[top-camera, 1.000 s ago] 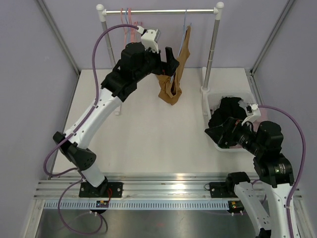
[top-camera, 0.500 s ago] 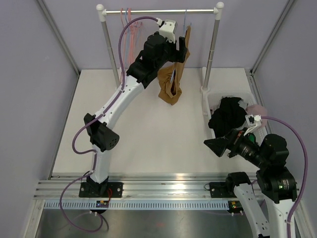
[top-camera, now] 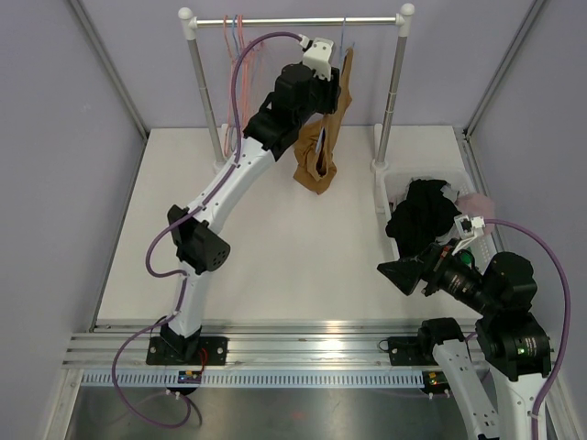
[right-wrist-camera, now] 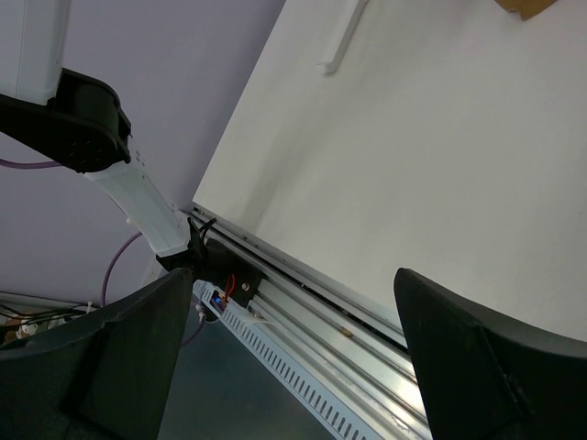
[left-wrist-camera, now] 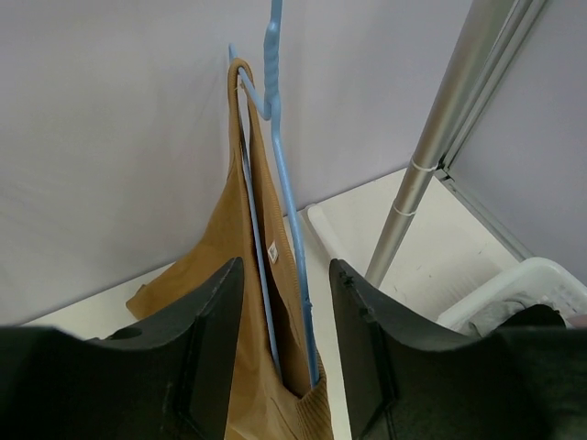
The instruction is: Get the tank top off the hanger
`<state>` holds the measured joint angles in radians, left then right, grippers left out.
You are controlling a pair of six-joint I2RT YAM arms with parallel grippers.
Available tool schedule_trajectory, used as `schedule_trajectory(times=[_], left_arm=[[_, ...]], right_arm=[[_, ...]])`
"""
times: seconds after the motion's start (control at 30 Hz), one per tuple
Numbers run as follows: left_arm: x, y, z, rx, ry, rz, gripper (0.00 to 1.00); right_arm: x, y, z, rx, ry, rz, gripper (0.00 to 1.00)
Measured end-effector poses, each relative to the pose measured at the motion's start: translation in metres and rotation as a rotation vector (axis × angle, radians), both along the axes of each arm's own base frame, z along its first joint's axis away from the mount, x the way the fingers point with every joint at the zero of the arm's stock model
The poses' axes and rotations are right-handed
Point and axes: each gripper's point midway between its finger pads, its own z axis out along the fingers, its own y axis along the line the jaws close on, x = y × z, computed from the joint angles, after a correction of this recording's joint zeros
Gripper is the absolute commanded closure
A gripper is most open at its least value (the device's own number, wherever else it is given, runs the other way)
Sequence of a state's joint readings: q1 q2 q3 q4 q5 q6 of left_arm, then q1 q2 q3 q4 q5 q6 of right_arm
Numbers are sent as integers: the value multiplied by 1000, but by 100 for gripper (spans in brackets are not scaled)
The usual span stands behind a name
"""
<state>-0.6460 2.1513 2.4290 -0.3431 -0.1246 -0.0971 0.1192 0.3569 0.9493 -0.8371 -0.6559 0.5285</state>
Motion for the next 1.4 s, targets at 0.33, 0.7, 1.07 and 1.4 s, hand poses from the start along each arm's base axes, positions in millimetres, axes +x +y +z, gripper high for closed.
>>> schedule_trajectory(times=[0.33,0.7,1.07,1.4], left_arm=[[13,-1,-27,23,40,8,87],[15,0,-23,-2,44,-1,100],[7,0,-11,-45,47,-16,100],[-49,41,74,-130,-28,-10,100]], right_arm=[[-3,-1,-4,-6,17,1,2],[-3,-1,-5,-11,17,2,2],[-3,-1,-6,-17,13,3,2],[-3,-2,-5,-26,9,-2,1]])
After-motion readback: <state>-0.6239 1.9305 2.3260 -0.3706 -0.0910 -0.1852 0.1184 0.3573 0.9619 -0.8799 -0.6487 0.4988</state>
